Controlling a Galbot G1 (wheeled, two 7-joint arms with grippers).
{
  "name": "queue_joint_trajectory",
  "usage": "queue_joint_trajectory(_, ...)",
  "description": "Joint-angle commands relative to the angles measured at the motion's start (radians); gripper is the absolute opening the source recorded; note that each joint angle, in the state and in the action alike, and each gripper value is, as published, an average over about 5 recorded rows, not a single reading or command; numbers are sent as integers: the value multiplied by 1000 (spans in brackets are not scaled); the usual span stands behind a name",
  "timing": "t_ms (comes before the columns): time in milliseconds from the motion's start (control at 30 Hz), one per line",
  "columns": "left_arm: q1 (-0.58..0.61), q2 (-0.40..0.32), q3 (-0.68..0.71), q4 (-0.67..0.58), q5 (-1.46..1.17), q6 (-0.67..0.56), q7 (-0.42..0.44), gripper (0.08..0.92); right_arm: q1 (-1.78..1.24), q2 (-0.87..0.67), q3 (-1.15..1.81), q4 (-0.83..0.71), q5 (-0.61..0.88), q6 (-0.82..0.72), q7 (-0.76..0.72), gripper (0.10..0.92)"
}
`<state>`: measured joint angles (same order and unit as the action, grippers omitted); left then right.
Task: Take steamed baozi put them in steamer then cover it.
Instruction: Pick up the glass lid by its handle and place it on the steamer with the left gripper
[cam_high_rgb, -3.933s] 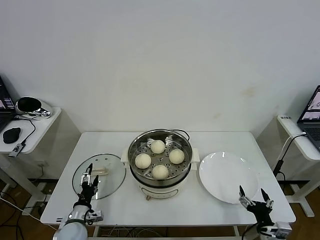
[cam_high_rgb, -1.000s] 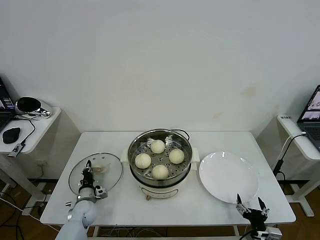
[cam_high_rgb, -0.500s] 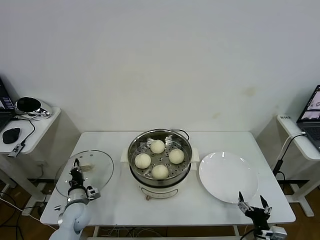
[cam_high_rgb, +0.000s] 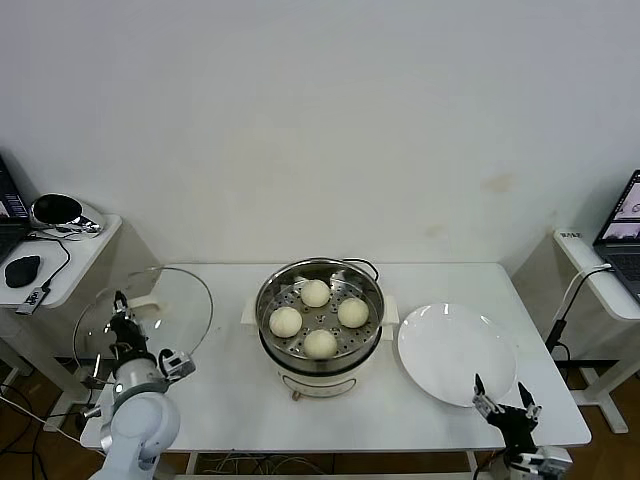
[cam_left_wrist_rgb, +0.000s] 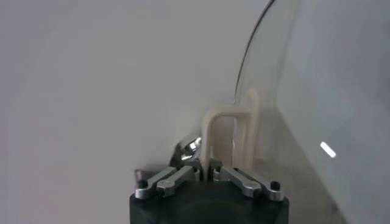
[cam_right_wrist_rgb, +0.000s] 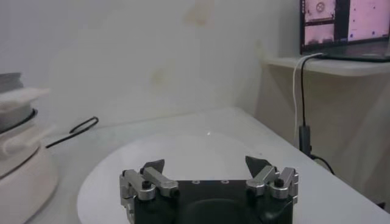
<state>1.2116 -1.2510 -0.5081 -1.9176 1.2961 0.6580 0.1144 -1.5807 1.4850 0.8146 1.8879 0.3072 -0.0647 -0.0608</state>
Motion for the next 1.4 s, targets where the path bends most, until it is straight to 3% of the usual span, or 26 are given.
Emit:
queue_joint_trajectory(33, -29, -47, 112, -195, 169, 103, 180, 143, 3, 23, -4, 24, -50, -2, 7, 823)
queue_joint_trajectory(800, -387, -276, 547, 88, 275, 119, 309, 143, 28, 67, -1, 6, -112, 6, 8, 823)
queue_joint_trajectory(1133, -419, -342, 644, 196, 228, 121, 250, 143, 31, 69, 7, -18, -112, 8, 7, 823)
queue_joint_trajectory(1400, -395, -349, 632, 252, 334, 121, 228, 143, 51, 68, 6, -24, -112, -1, 7, 823)
